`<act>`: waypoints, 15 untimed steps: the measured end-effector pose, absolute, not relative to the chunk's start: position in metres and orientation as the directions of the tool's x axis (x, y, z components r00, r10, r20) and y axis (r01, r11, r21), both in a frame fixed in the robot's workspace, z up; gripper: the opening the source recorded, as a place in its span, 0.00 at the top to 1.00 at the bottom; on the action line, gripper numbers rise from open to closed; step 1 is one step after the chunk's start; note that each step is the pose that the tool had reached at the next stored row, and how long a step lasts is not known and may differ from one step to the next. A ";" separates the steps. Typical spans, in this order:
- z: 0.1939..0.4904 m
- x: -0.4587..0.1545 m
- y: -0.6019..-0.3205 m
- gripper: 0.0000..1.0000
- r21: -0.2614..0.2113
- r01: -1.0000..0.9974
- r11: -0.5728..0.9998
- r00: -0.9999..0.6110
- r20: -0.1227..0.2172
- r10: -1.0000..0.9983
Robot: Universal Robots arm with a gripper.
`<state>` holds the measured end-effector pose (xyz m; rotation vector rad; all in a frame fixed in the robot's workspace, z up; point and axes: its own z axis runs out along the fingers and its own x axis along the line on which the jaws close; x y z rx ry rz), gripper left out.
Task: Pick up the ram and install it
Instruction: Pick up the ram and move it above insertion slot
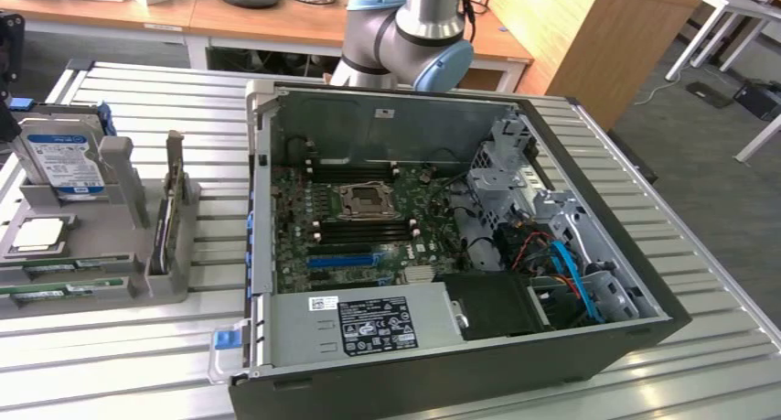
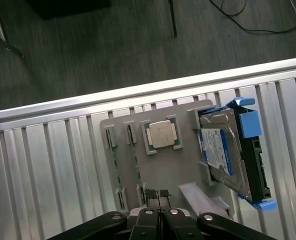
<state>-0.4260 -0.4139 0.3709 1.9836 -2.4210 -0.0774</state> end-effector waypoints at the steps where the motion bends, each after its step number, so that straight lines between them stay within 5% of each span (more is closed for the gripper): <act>1: 0.371 -0.426 -0.414 0.89 0.045 -0.980 0.192 -0.193 -0.023 -0.981; 15: 0.369 -0.426 -0.414 0.89 0.045 -0.984 0.172 -0.173 -0.023 -0.985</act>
